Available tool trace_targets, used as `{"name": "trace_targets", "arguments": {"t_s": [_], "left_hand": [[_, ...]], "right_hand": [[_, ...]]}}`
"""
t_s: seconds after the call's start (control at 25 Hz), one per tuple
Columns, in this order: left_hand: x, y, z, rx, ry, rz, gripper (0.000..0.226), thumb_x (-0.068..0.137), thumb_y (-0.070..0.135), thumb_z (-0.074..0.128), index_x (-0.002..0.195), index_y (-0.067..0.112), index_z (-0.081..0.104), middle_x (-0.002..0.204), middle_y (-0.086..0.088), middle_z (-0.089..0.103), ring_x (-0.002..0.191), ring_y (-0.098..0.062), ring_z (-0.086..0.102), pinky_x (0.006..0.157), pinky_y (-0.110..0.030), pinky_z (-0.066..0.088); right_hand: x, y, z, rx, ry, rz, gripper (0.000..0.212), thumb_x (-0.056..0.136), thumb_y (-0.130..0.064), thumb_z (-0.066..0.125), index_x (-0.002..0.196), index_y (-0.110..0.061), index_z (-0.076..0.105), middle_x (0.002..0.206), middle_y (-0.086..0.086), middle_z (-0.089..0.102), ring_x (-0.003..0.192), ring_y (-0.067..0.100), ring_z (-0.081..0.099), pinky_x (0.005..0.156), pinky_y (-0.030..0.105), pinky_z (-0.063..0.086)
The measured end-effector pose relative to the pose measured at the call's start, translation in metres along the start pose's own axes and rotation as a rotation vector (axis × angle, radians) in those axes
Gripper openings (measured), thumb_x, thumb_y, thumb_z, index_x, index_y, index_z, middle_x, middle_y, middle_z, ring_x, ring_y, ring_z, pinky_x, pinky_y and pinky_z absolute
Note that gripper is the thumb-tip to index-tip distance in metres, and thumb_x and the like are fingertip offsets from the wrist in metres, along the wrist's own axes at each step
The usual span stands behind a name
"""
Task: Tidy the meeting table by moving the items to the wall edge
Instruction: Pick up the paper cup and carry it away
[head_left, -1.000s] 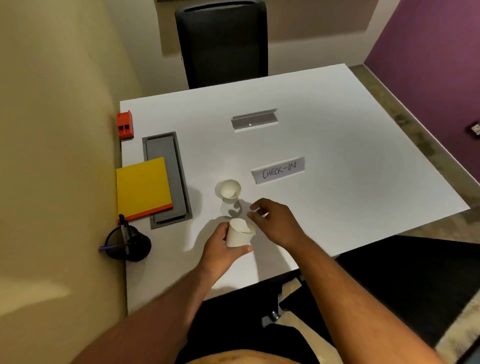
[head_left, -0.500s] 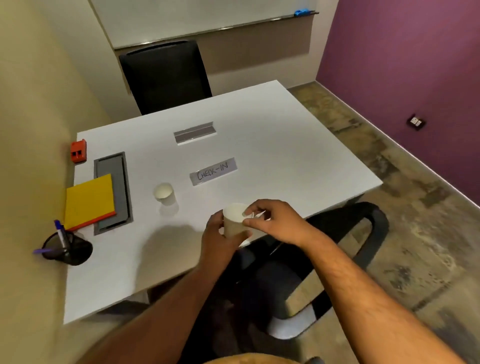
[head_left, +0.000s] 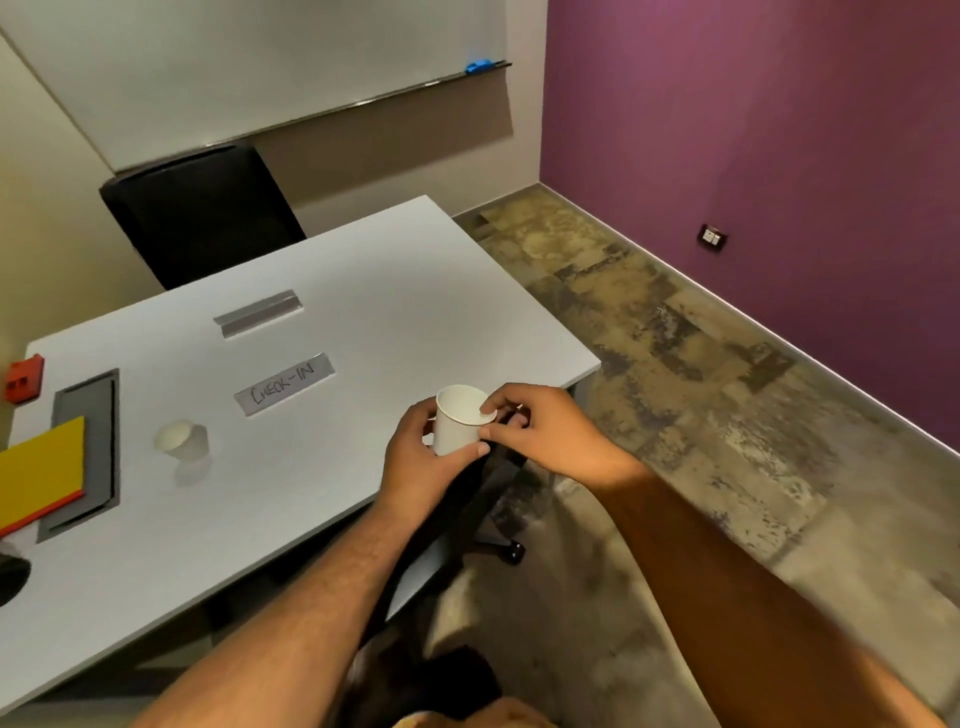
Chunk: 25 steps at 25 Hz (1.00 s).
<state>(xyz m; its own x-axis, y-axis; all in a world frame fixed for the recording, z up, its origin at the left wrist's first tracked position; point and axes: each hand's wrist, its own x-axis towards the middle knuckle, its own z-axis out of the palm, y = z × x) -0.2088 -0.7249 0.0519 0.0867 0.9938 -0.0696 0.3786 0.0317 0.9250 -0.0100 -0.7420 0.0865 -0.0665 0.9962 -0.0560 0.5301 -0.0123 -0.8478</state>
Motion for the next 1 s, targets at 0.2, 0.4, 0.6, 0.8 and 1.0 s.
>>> {"name": "trace_targets", "arguments": {"t_s": [0.2, 0.4, 0.6, 0.8, 1.0], "left_hand": [[0.037, 0.018, 0.065, -0.01, -0.032, 0.011, 0.071, 0.067, 0.039, 0.095, 0.128, 0.036, 0.059, 0.126, 0.01, 0.066, 0.11, -0.012, 0.066, 0.085, -0.03, 0.061], [0.114, 0.034, 0.119, 0.007, -0.068, 0.019, 0.064, 0.075, 0.032, 0.092, 0.131, 0.031, 0.06, 0.128, 0.009, 0.065, 0.111, -0.016, 0.064, 0.079, -0.012, 0.052], [0.197, 0.056, 0.163, 0.053, -0.086, 0.017, 0.072, 0.066, 0.045, 0.095, 0.129, 0.035, 0.062, 0.125, 0.015, 0.067, 0.112, -0.012, 0.063, 0.084, -0.019, 0.051], [0.26, 0.067, 0.206, 0.206, -0.05, -0.038, 0.078, 0.063, 0.056, 0.091, 0.133, 0.042, 0.058, 0.123, 0.014, 0.062, 0.108, -0.011, 0.058, 0.088, -0.027, 0.054], [0.313, 0.078, 0.267, 0.165, 0.048, -0.078, 0.076, 0.068, 0.045, 0.093, 0.134, 0.035, 0.059, 0.12, 0.011, 0.064, 0.108, -0.013, 0.061, 0.08, -0.02, 0.051]], "right_hand": [[0.02, 0.04, -0.04, -0.077, 0.093, 0.129, 0.046, 0.08, -0.051, 0.083, 0.12, -0.037, 0.065, 0.103, -0.017, 0.063, 0.081, 0.003, 0.066, 0.078, 0.028, 0.058], [0.079, 0.082, -0.091, -0.136, 0.109, 0.054, 0.078, 0.079, -0.053, 0.086, 0.146, -0.036, 0.049, 0.13, -0.015, 0.065, 0.084, 0.006, 0.069, 0.086, 0.035, 0.063], [0.157, 0.102, -0.156, -0.067, -0.013, 0.143, 0.075, 0.078, -0.057, 0.084, 0.143, -0.038, 0.054, 0.121, -0.02, 0.061, 0.09, 0.006, 0.068, 0.085, 0.033, 0.062], [0.227, 0.145, -0.202, -0.033, -0.015, 0.145, 0.07, 0.072, -0.054, 0.089, 0.134, -0.036, 0.062, 0.114, -0.019, 0.065, 0.093, 0.001, 0.065, 0.081, 0.026, 0.061], [0.3, 0.192, -0.252, 0.025, -0.14, 0.067, 0.072, 0.059, -0.058, 0.09, 0.124, -0.039, 0.063, 0.115, -0.019, 0.068, 0.099, 0.003, 0.068, 0.084, 0.034, 0.063]]}}
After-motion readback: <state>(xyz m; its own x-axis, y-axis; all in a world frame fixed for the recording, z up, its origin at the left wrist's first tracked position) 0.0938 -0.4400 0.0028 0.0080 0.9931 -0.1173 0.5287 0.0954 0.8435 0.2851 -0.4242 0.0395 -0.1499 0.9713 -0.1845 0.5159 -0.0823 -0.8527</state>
